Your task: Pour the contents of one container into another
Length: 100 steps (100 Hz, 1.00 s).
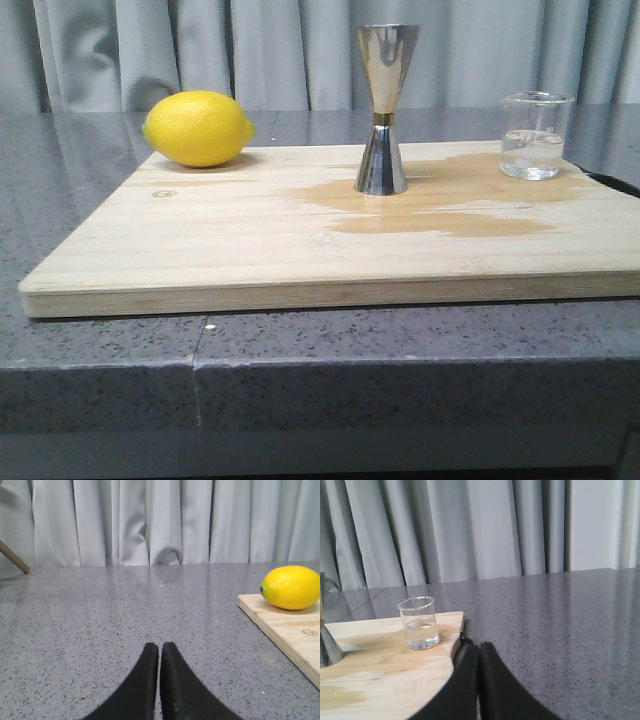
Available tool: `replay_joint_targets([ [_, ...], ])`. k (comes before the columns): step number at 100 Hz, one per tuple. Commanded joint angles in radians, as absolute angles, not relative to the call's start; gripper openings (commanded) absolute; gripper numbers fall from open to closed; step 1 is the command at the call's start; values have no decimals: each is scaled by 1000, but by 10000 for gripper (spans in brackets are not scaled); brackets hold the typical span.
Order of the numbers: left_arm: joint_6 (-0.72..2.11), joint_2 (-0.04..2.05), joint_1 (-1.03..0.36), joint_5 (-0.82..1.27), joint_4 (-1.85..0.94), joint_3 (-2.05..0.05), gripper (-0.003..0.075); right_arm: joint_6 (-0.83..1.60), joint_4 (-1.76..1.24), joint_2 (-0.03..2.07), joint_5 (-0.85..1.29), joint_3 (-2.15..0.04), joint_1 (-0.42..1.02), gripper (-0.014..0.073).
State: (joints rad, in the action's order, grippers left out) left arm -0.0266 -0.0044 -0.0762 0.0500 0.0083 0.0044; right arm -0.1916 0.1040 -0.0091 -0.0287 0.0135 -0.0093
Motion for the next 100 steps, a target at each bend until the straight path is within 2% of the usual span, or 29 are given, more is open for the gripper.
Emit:
replay_joint_targets([
  [1, -29, -28, -75, -29, 0, 39, -19, -190, 115, -27, -101, 39, -7, -75],
  [100, -29, -28, -75, -50, 0, 35, -19, -188, 126, -27, -123, 39, -7, -75],
])
